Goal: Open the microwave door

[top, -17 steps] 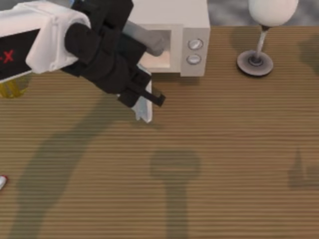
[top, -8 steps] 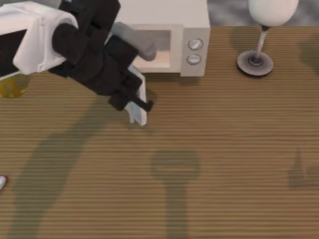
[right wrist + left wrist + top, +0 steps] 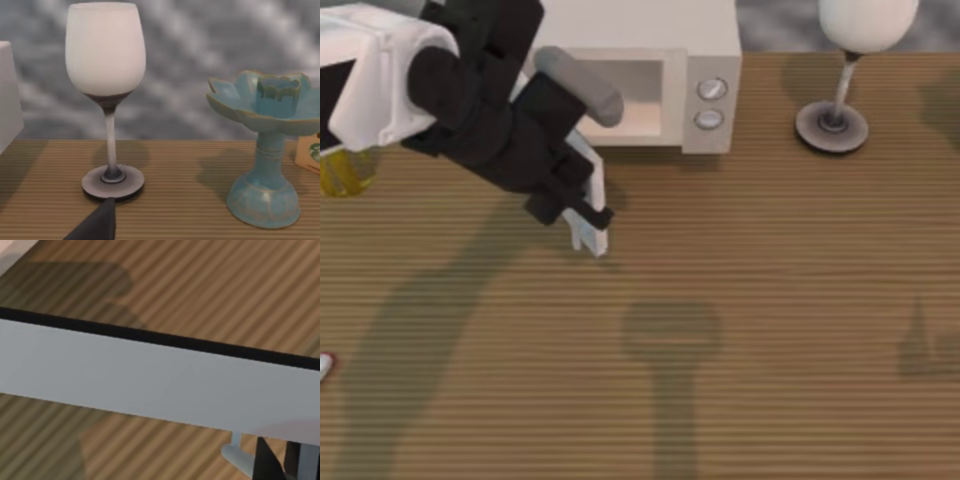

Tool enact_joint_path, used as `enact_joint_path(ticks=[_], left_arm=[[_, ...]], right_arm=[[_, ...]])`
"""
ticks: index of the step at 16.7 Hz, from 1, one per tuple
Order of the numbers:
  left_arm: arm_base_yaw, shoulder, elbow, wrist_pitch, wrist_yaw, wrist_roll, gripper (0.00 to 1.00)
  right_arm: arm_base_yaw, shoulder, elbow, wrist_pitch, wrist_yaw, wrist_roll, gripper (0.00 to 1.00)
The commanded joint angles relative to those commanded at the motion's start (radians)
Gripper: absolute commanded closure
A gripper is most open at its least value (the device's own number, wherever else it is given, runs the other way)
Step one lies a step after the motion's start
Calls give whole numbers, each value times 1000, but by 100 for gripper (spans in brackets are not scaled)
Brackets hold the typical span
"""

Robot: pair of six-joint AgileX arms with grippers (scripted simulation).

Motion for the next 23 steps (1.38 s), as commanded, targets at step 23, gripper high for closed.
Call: enact_joint_path(ticks=[23], left_arm=[[2,0,-3,-3,12,13,100]], right_arm=[[0,0,0,0,0,0,0]])
